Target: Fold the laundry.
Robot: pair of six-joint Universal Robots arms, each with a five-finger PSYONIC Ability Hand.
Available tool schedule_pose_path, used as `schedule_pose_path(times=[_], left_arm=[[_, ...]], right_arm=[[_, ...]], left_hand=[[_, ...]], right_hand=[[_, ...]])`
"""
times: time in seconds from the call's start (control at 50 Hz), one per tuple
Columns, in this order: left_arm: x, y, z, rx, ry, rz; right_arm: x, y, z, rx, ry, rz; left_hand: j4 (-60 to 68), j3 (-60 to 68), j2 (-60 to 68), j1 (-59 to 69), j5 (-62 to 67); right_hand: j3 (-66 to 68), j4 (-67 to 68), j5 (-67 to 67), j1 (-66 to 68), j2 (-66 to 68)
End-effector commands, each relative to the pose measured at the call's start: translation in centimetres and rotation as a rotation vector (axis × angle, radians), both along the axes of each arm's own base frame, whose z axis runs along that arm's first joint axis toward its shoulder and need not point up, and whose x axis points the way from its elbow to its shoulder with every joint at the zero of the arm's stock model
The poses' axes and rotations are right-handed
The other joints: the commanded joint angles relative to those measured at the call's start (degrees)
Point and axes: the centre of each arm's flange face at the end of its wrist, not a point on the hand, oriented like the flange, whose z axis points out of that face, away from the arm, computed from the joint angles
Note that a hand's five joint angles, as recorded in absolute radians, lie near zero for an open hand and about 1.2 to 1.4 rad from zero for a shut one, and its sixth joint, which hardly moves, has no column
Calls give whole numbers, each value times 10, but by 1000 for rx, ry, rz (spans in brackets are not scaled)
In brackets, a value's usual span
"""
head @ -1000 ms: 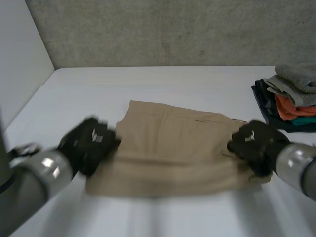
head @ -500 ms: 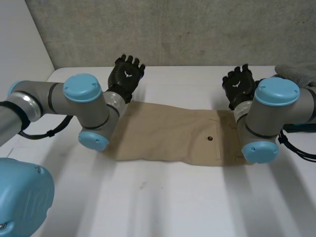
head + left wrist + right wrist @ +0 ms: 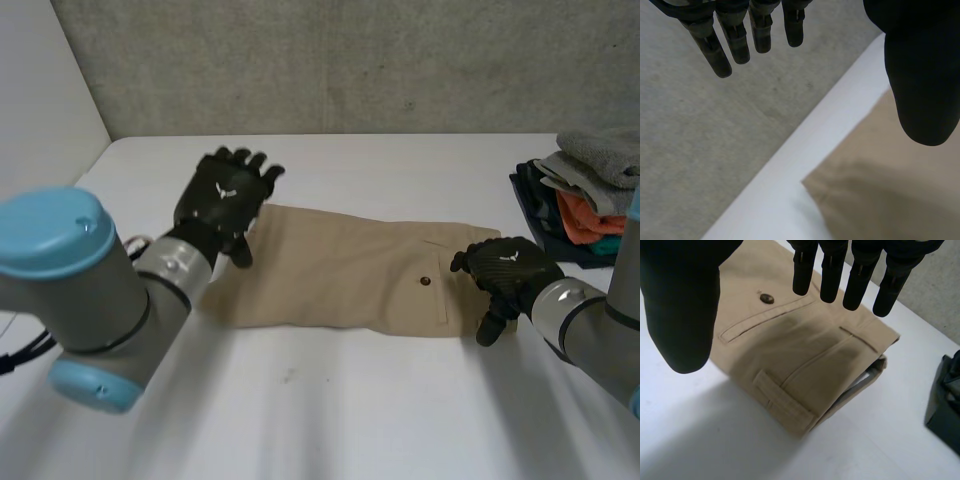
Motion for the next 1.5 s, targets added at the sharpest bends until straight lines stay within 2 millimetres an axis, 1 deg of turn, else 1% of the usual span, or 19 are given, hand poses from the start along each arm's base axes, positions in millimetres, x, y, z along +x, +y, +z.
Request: schedule_pose_path(times=[0.02, 0.12, 0.2, 0.26, 0.44, 0.58, 0.62, 0.68, 0.7, 0.78, 0.9, 0.92, 0.98, 1.06, 1.12, 1.22, 1.3, 1.36, 1.5], left_arm=[[1, 7, -14, 25, 3, -22], [1, 7, -14, 25, 3, -22], [1, 7, -14, 23, 4, -23], [0, 8, -14, 23, 4, -23], [5, 16, 9, -20, 41, -22], [12, 24, 24, -37, 81, -18], [14, 23, 26, -32, 95, -10], [20, 18, 27, -27, 112, 9], [21, 17, 27, -26, 115, 12], [24, 14, 27, -16, 131, 26], [27, 7, 32, -24, 148, 46], [28, 7, 32, -23, 150, 48], [27, 4, 36, -35, 162, 50], [25, -1, 46, -58, 206, 47], [22, -6, 59, -81, 262, 37], [14, -14, 82, -114, 343, 16], [-3, -17, 85, -83, 391, -31], [-32, -5, 69, 20, 367, -96], [-62, -7, 12, 293, 200, -40]], right_arm=[[-1, -19, -23, -74, -8, -21], [0, -31, -43, -97, 31, -28], [-5, -34, -47, -107, 66, -45], [-11, -33, -50, -97, 76, -62], [-48, -34, 10, -275, 168, -134], [-47, -35, 44, -444, 382, -50], [-34, -34, 51, -499, 379, -8], [26, -9, 63, -630, 299, 180], [55, 4, 57, -668, 262, 288], [118, 47, 24, -704, 164, 586], [157, 80, -24, -641, 124, 809], [164, 86, -33, -621, 126, 831], [168, 89, -30, -607, 121, 817], [167, 82, -14, -590, 79, 706], [157, 70, 25, -559, -54, 560], [128, 48, 84, -435, -403, 329], [100, 25, 102, -331, -497, 182], [85, 6, 107, -309, -470, 108], [89, -29, 61, -82, -348, 55]], left_hand=[[-17, -22, -19, -8, -28], [-17, -22, -19, -8, -28], [-17, -22, -19, -8, -28], [-17, -22, -19, -8, -28], [-17, -22, -19, -8, -28], [-17, -22, -19, -8, -28], [-17, -22, -19, -8, -28], [-17, -22, -19, -8, -28], [-17, -22, -19, -8, -28], [-17, -22, -19, -8, -28], [-17, -22, -19, -8, -28], [-17, -22, -19, -8, -28], [-17, -22, -19, -8, -28], [-17, -22, -19, -8, -28], [-17, -22, -19, -8, -28], [-17, -22, -19, -8, -28], [-17, -22, -19, -8, -28], [-17, -22, -19, -8, -28], [-17, -22, -19, -8, -28]], right_hand=[[56, 56, 45, 59, 76], [175, 175, 164, 178, 195], [576, 576, 565, 579, 597], [577, 577, 566, 580, 597], [577, 577, 566, 580, 597], [577, 577, 566, 580, 597], [577, 577, 566, 580, 597], [577, 577, 566, 580, 597], [577, 577, 566, 580, 597], [577, 577, 566, 580, 597], [577, 577, 566, 580, 597], [501, 501, 490, 504, 521], [-45, -45, -56, -42, -25], [-123, -123, -134, -120, -103], [-123, -123, -134, -120, -103], [-123, -123, -134, -120, -103], [-123, -123, -134, -120, -103], [-123, -123, -134, -120, -103], [-123, -123, -134, -120, -103]])
